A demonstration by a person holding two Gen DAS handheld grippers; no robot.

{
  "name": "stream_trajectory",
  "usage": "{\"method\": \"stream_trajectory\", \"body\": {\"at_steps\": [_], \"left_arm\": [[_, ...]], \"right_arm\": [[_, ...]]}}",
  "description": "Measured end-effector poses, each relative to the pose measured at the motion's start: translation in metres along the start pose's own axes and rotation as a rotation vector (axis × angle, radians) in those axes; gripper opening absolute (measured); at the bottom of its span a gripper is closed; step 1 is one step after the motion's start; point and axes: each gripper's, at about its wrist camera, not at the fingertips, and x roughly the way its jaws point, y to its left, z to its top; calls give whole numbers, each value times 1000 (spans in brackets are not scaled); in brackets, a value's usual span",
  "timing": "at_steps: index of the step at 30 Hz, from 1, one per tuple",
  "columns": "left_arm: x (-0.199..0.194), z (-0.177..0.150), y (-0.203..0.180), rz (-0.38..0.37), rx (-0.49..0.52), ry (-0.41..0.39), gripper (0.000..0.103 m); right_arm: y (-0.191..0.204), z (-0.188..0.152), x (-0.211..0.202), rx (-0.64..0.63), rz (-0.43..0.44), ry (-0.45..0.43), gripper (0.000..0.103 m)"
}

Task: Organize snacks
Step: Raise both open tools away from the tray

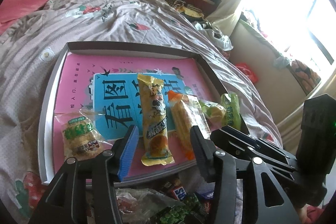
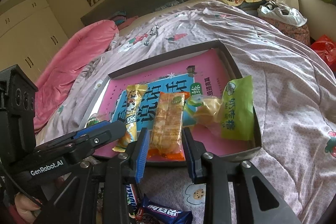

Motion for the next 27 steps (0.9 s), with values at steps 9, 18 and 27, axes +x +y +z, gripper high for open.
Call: {"method": "stream_trajectory", "body": {"at_steps": [9,18,27], "left_arm": [[-7,1,0,12,-7,-8,67],[-8,-1,0,52,-1,5,75],[-15,-2,2,71,10,-12,77]], "right_arm": [[0,0,-6,-9,-16,-20,42],[-3,1,-11,-6,-43,-43,55],[-4,2,-16,-12,-49,-65,65]]}}
